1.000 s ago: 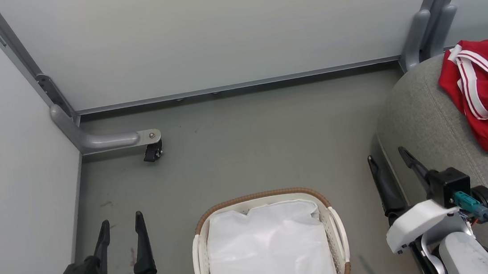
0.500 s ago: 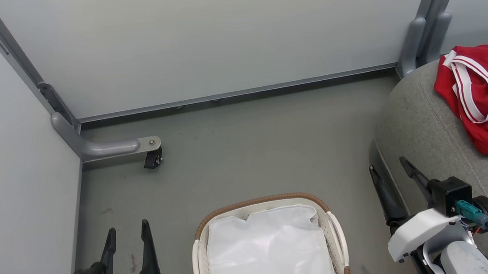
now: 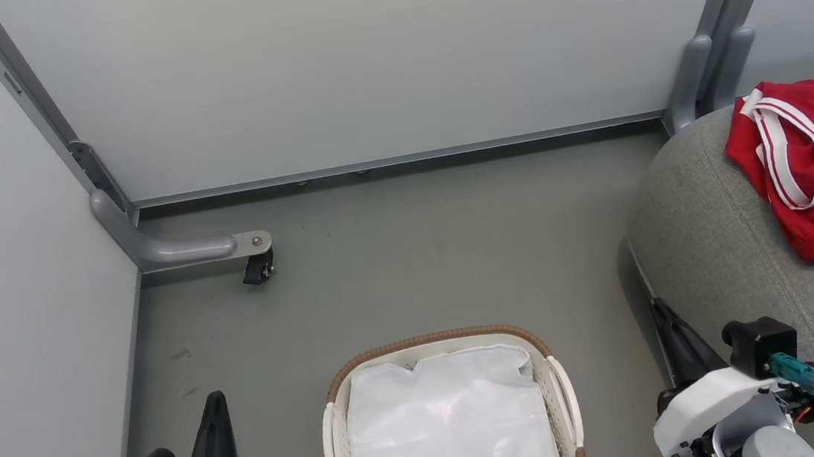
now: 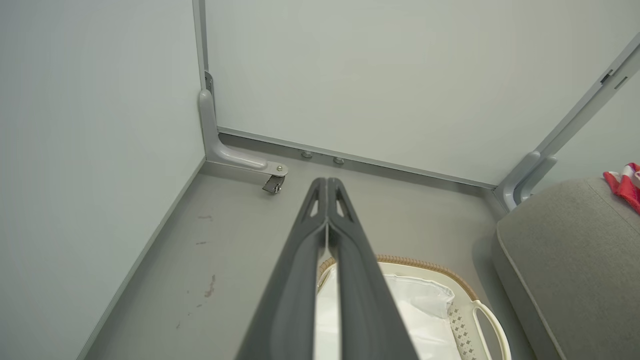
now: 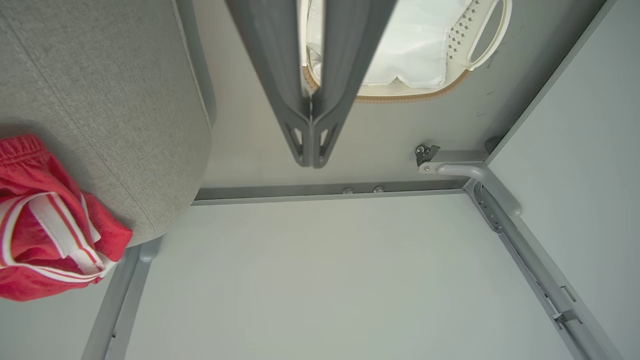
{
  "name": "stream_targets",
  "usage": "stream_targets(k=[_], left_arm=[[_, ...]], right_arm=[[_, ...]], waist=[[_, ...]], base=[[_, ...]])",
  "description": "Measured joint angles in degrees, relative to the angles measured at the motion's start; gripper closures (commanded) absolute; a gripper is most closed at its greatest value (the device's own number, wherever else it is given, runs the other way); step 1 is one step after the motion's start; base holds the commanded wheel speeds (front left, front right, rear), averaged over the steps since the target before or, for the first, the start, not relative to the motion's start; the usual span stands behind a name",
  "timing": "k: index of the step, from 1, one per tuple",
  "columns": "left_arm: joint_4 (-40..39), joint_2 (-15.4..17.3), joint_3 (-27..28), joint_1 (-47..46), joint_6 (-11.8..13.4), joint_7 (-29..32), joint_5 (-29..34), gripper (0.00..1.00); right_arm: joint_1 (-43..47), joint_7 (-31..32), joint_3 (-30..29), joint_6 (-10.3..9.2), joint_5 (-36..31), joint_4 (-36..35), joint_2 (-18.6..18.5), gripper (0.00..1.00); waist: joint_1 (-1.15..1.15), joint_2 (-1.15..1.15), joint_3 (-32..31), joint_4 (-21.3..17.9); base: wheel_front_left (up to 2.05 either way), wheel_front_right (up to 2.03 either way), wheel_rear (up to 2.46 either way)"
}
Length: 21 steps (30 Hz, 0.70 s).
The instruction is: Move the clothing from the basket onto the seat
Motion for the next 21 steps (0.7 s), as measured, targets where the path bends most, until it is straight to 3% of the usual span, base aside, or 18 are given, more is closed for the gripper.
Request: stream_targets(k=[21], left_arm=[[-1.05,0.0,3.11,-0.65,-0.83,5.44,-18.89,1.0]], right_arm=[[0.01,5.12,-2.16,0.0,21.84,-2.22,-0.02,1.0]], waist=[[0.0,0.0,-0.26,-0.41]], base=[[0.0,0.0,0.0]])
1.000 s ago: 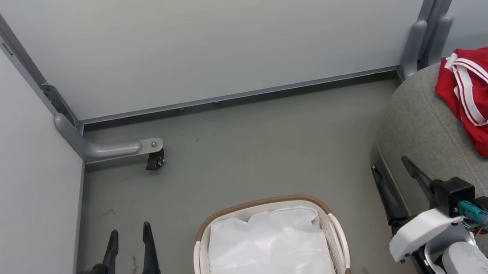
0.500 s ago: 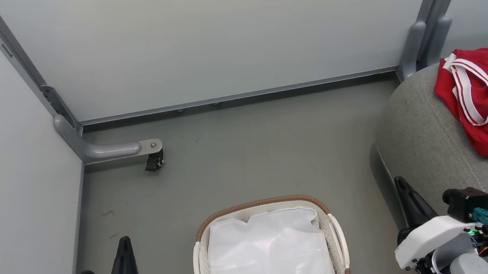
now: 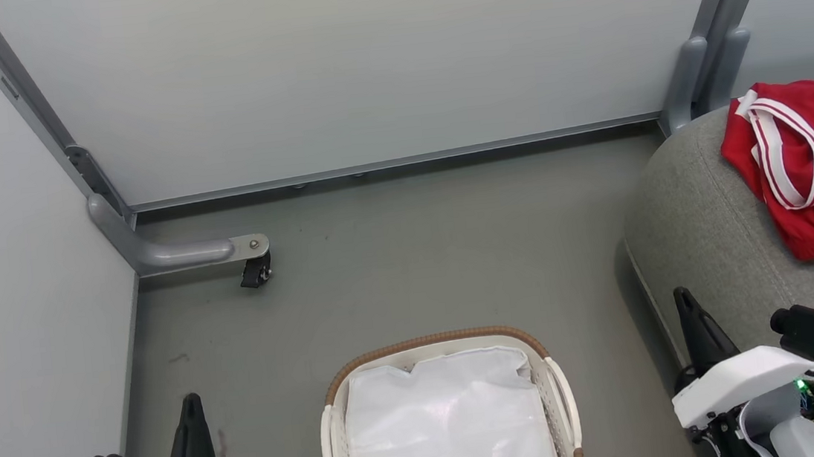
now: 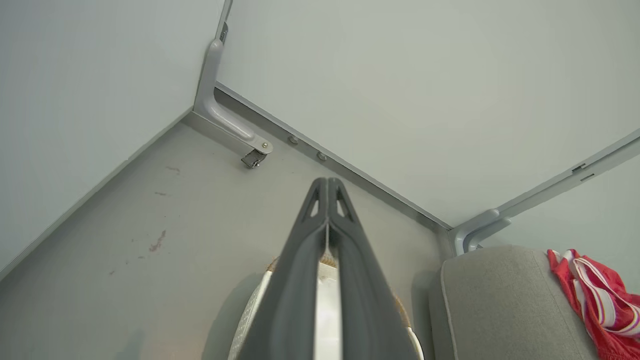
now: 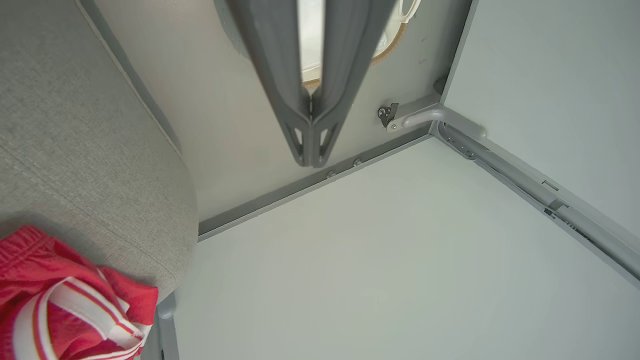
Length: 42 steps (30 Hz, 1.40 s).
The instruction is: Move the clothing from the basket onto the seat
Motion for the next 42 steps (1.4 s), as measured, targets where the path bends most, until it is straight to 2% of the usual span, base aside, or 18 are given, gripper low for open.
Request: stream_targets(k=[21,42], left_arm=[[-1.22,0.01,2.63,-1.81,-0.66,4.26,-15.03,1.0],[-2.1,0.02,4.67,-3.18,-1.22,7.83,-27.22,1.0]], right_arm=[[0.0,4.46,-1.89,-0.01,17.17,-1.72,-0.08,1.0],[0.0,7.98,-3.42,-0.01,30.95,-3.1,-0.19,1.0]], waist=[[0.0,0.0,-0.27,-0.41],[0.0,0.0,-0.53,-0.8]], base=[[0.0,0.0,0.0],[0.0,0.0,0.0]])
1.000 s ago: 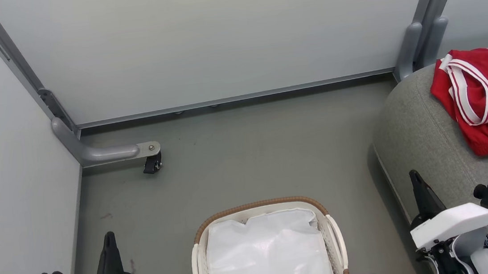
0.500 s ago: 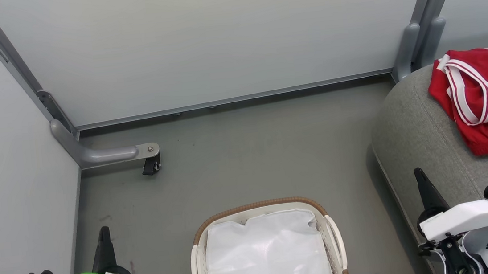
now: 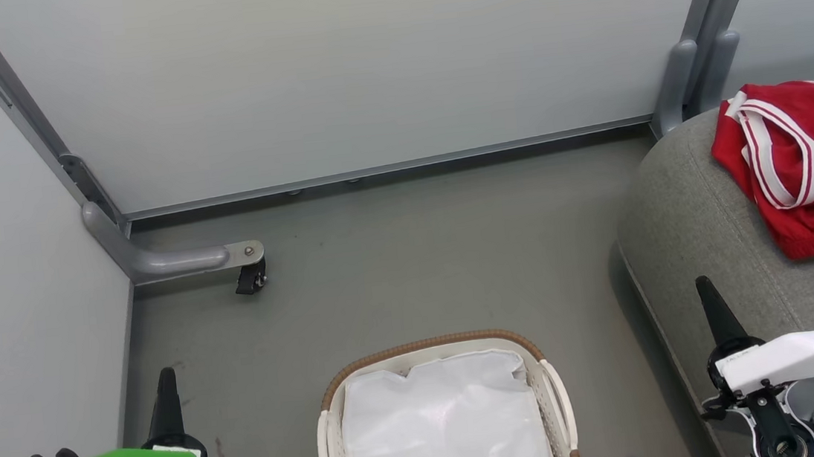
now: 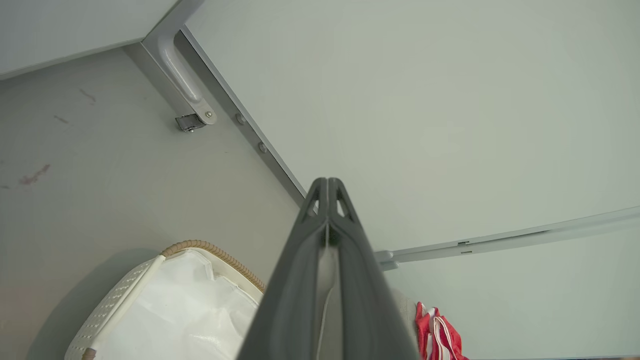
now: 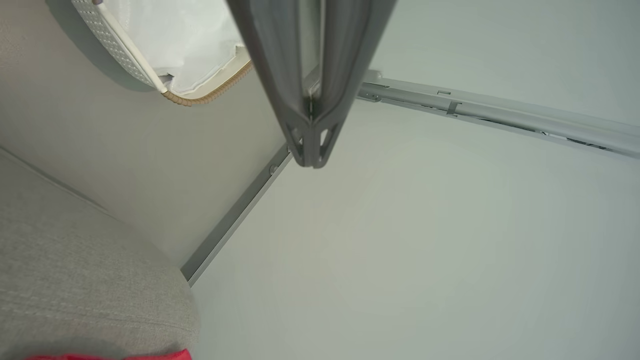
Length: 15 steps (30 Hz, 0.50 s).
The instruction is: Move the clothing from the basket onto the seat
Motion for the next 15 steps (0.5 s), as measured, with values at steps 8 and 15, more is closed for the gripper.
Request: stream_targets(k=[8,15], left_arm=[[-0.4,0.01,0.77,-0.41,-0.27,1.3,-3.93,1.0],[-0.66,0.02,1.42,-0.87,-0.43,2.25,-7.33,1.0]], right_arm=[[0.0,1.07,-0.53,0.0,4.61,-0.45,-0.02,1.0],[0.0,2.04,-0.98,0.0,8.42,-0.85,-0.05,1.0]], waist=[[0.0,0.0,-0.1,-0.16],[0.0,0.0,-0.19,-0.29]], base=[[0.0,0.0,0.0],[0.0,0.0,0.0]])
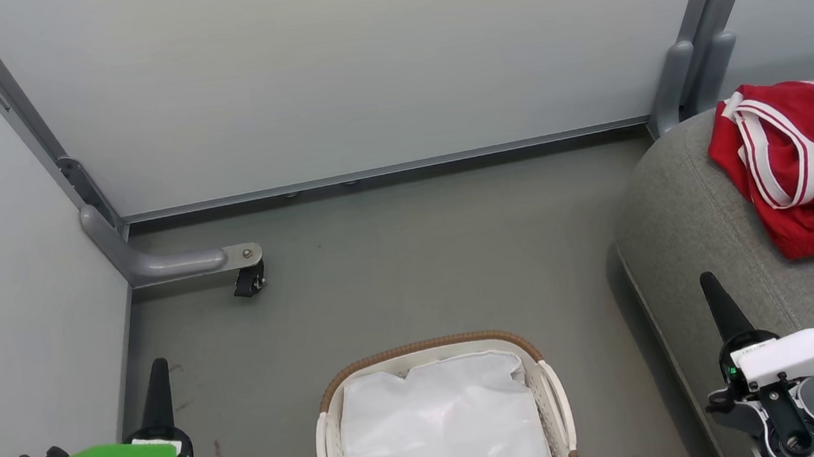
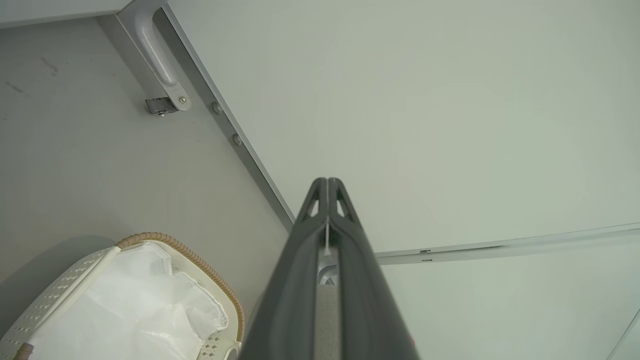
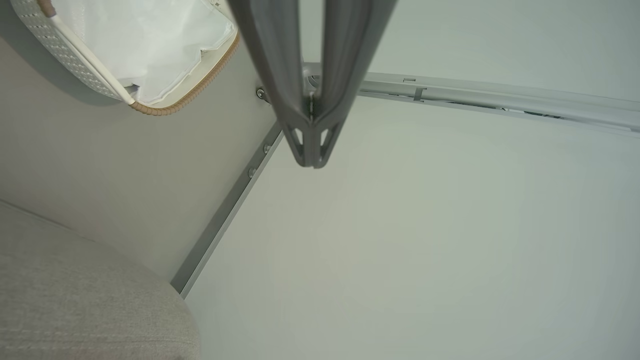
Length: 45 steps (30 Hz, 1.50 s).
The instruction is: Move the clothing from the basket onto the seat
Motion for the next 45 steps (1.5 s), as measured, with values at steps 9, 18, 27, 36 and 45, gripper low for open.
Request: stream_targets(k=[9,18,27,36,45], left_arm=[[-0.26,0.0,0.59,-0.38,-0.14,1.05,-3.85,1.0],[-0.53,0.01,1.36,-0.91,-0.36,2.2,-7.65,1.0],[-0.75,0.02,1.97,-1.12,-0.52,3.28,-11.03,1.0],[-1.01,0.02,2.46,-1.62,-0.58,4.13,-14.27,1.0],[-1.27,0.03,3.07,-2.11,-0.82,5.03,-17.28,1.0]], right_arm=[[0.0,1.19,-0.48,0.0,4.52,-0.48,-0.03,1.0],[0.0,2.26,-0.93,0.0,8.92,-0.92,-0.07,1.0],[0.0,3.24,-1.36,0.0,12.84,-1.31,-0.09,1.0],[0.0,4.1,-1.79,-0.03,16.51,-1.68,-0.12,1.0],[0.0,5.01,-2.15,-0.03,19.96,-2.01,-0.14,1.0]], waist=[[0.0,0.0,-0.11,-0.17],[0.0,0.0,-0.23,-0.35],[0.0,0.0,-0.34,-0.52],[0.0,0.0,-0.45,-0.69],[0.0,0.0,-0.56,-0.86]], base=[[0.0,0.0,0.0],[0.0,0.0,0.0],[0.0,0.0,0.0],[0.0,0.0,0.0],[0.0,0.0,0.0]])
